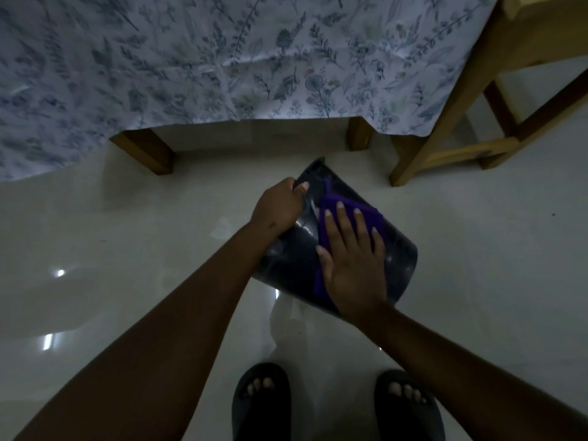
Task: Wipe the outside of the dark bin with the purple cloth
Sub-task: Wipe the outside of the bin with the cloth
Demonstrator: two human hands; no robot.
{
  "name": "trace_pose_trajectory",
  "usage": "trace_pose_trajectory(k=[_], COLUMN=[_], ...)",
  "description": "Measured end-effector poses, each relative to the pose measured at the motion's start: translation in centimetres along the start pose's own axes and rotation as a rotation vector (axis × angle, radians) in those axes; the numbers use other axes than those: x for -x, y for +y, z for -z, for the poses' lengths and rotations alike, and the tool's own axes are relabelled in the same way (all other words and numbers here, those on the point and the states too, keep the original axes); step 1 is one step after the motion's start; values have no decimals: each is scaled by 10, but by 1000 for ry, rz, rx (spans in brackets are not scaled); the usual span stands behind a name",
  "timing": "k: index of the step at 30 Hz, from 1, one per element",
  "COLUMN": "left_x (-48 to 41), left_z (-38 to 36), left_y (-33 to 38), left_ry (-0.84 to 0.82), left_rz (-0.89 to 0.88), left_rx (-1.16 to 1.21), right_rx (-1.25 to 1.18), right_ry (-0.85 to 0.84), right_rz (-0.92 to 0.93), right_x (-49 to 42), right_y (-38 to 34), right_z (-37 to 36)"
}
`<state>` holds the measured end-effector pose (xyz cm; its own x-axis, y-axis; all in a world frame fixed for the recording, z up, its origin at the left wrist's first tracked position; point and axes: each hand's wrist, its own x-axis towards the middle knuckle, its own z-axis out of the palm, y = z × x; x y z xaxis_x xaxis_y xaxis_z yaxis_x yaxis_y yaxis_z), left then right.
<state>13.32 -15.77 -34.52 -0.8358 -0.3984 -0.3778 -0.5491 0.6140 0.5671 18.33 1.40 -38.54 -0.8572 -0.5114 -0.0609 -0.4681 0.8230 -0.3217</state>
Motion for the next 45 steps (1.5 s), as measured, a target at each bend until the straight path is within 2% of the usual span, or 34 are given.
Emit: trace_pose_trajectory(k=[4,6,10,11,14,15,18,20,23,25,30,33,36,38,45], left_x=[7,10,8,8,25,36,55,48,33,31,32,28,23,24,39], left_z=[2,3,3,6,19,19,8,6,7,3,-4,-3,-4,-5,-6], left_y=[3,-1,1,3,-2,-10,-26,-22,-13,-14,-19,-16,-14,-18,-24], left_ry=[7,10,-24,-42,-215,-249,-124,-53,-61,-55,-8,9,32,40,52], left_rz=[16,26,66,79,156,145,50,41,41,54,103,106,89,75,18], left_rx=[16,30,33,94,540,589,366,296,282,308,298,279,242,264,328], right_rx=[-176,-249,-56,-51,-87,-112,-171,-70,8,0,-91,-64,-17,-13,-182], right_ry=[-4,-23,-18,-12,18,9,-18,5,9,-5,-49,-48,-41,-23,-77], right_rz=[-140,-188,-66,-54,-45,-66,-143,-114,-7,11,-159,-157,-11,24,-127], right_x=[-63,-65,-5,1,-34,-52,-70,-42,12,7,-77,-36,20,8,-81], right_y=[19,32,9,8,25,32,43,28,-2,-5,22,12,-15,-15,14], right_z=[14,18,7,5,13,16,16,11,2,2,14,9,0,-3,16])
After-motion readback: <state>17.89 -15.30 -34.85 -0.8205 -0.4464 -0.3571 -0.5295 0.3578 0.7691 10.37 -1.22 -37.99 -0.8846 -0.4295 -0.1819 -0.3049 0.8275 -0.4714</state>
